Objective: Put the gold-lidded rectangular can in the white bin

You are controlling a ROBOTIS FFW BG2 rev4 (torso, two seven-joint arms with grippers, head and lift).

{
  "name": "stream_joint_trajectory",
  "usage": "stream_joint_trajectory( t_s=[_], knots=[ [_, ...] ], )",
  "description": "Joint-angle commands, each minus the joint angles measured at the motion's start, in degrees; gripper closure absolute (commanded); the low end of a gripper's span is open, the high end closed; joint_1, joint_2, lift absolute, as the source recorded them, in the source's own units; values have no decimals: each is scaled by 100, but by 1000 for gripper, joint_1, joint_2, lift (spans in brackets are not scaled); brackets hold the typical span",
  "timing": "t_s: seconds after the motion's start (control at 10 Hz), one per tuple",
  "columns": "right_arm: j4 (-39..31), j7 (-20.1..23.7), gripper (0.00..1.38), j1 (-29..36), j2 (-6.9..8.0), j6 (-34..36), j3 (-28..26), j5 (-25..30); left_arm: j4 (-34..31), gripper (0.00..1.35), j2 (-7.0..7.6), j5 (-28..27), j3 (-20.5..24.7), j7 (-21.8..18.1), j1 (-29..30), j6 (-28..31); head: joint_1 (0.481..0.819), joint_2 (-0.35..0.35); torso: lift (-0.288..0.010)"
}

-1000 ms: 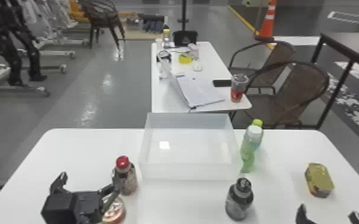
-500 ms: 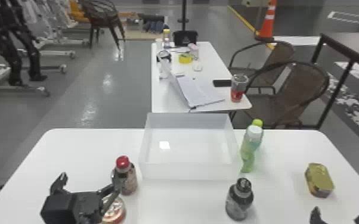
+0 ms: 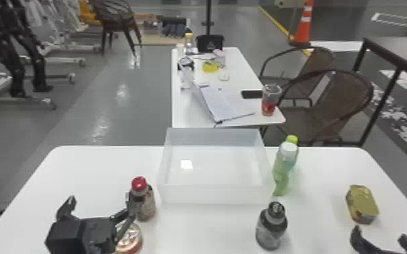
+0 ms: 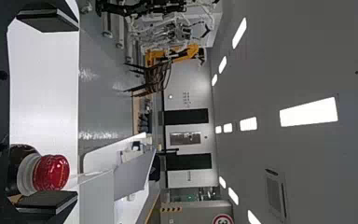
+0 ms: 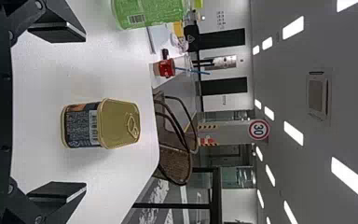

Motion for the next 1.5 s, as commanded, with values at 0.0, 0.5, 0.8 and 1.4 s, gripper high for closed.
stream_joint_trajectory(
  t_s=[0.0, 0.5, 0.8, 1.4],
  knots=[
    [206, -26, 163, -191, -53, 16, 0, 18, -7, 45, -16, 0, 21, -16, 16, 0, 549, 0, -100],
    [997, -123, 165, -771, -264, 16, 0, 247, 11, 51, -113, -9, 118, -200, 25, -9, 549, 0, -100],
    [1331, -96, 165, -1008, -317, 16, 0, 308, 20, 55, -131, 18, 162, -244, 51, -70, 549, 0, -100],
    [1867, -96, 216, -1342, -431, -99, 0, 519, 20, 56, -368, 9, 364, -446, 113, -158, 549, 0, -100]
  ],
)
